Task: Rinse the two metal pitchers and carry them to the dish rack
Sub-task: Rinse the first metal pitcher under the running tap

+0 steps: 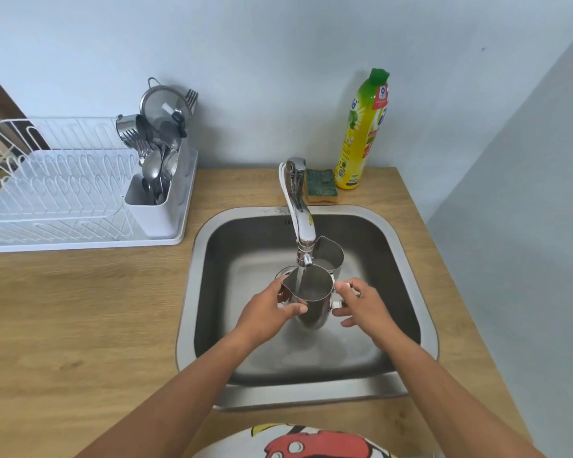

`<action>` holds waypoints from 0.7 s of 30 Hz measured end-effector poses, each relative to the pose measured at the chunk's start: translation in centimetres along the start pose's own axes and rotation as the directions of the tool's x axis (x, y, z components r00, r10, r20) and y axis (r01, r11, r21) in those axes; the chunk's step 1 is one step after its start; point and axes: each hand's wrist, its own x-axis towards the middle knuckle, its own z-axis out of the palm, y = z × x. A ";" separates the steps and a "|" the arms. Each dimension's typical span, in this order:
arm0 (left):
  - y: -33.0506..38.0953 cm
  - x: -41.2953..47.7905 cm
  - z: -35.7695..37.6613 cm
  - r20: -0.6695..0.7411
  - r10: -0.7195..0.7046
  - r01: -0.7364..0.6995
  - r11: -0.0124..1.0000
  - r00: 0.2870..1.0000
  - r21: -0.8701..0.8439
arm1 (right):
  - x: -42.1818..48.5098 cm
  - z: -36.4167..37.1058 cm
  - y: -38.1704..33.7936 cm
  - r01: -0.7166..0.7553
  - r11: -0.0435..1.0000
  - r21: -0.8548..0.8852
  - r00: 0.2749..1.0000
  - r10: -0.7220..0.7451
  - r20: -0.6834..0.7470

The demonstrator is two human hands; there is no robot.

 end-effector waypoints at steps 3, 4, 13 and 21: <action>-0.4 0.0 -0.8 -0.003 -0.006 0.006 1.000 1.000 0.009 | 0.1 1.1 0.0 0.014 0.999 -0.038 0.999 -0.013 0.035; -0.7 -0.1 -1.0 0.005 -0.013 0.013 1.000 1.000 0.010 | 0.1 1.2 0.0 0.011 0.999 -0.047 0.998 -0.009 0.055; 0.0 0.0 -1.7 -0.009 0.028 -0.028 0.999 1.000 0.041 | 0.4 1.2 0.0 0.007 1.000 -0.024 0.999 -0.006 0.047; 0.1 -0.1 -2.1 -0.014 0.035 -0.035 0.998 0.999 0.045 | 0.5 1.3 0.1 0.026 0.999 -0.038 0.999 -0.025 0.032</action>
